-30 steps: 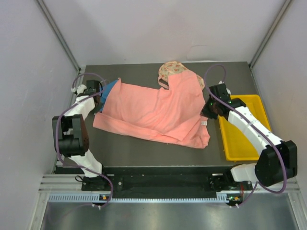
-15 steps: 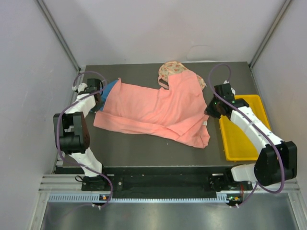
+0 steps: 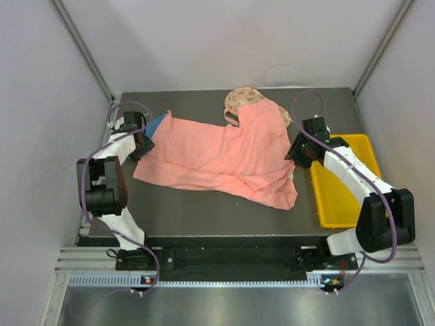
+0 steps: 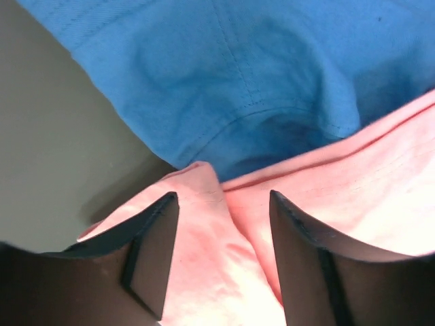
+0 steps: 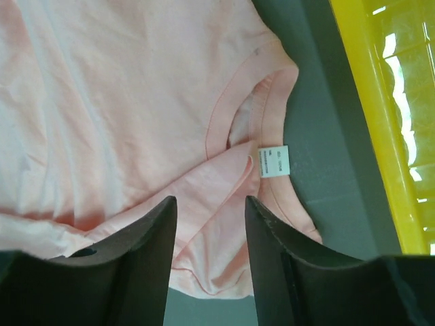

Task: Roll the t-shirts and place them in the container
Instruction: Fold the T-shirt at the center of the board.

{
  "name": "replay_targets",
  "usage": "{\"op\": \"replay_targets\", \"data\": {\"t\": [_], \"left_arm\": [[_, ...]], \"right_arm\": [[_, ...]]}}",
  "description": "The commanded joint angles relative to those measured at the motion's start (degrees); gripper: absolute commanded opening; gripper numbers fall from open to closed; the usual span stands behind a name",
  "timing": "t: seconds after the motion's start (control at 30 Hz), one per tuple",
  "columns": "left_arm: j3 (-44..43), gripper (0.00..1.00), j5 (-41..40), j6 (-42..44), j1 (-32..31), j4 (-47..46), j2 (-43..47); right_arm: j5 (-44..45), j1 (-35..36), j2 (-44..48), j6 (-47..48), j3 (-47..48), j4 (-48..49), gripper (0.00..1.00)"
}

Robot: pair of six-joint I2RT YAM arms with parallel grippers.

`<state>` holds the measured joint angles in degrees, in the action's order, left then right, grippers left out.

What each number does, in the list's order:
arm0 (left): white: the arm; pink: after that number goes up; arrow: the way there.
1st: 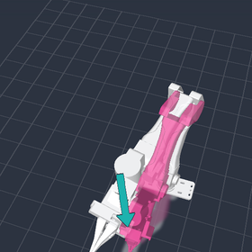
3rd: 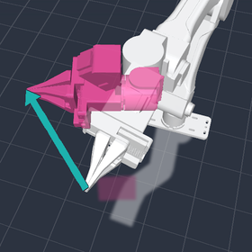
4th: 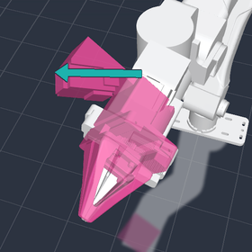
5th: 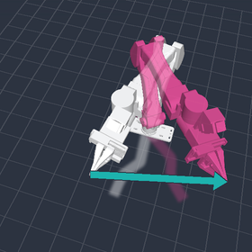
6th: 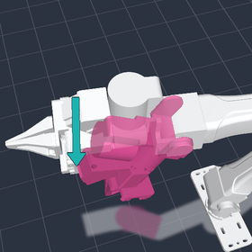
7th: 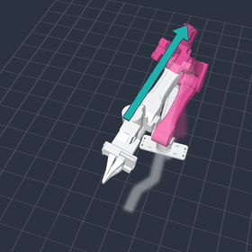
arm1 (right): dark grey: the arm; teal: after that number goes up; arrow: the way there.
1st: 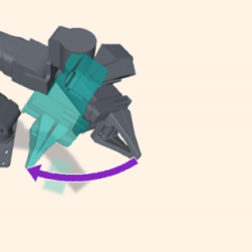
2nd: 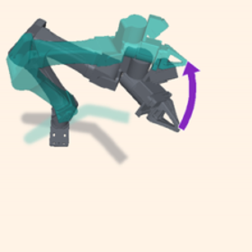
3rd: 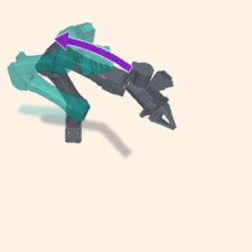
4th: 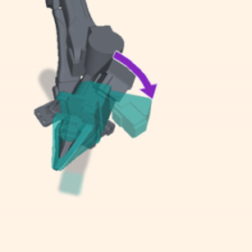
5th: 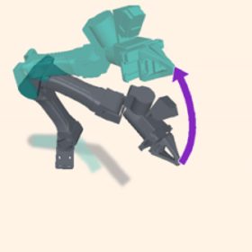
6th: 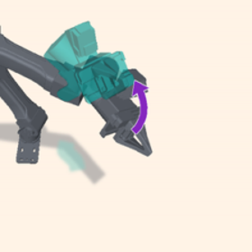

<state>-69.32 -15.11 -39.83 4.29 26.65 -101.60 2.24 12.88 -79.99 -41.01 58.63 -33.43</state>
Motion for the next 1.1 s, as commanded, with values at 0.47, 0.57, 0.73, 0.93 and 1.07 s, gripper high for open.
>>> {"op": "replay_targets", "data": {"t": [0.47, 0.57, 0.73, 0.93, 1.07], "left_arm": [[22.1, 0.44, 14.6, -5.9, 14.3, -4.6, 21.2], [23.5, 0.39, 16.7, -7.5, 14.3, -7.1, 19.5], [24.8, 0.38, 16.4, -8.9, 14.3, -9.1, 18.2], [25.1, 0.39, 13.5, -9.0, 14.3, -9.4, 16.4], [24.9, 0.38, 13.2, -8.9, 14.3, -11.0, 15.0]], "right_arm": [[-1.8, 3.2, 29.7, -6.6, -19.3, -0.8, 0.48], [-2.1, 3.2, 31.8, -7.1, -22.4, -0.5, 0.48], [-3.3, 3.3, 32.3, -7.3, -25.2, 0.0, 0.49], [-3.8, 3.3, 31.2, -8.3, -27.8, 2.3, 0.49], [-4.5, 3.5, 29.9, -9.3, -29.6, 4.5, 0.50]]}}
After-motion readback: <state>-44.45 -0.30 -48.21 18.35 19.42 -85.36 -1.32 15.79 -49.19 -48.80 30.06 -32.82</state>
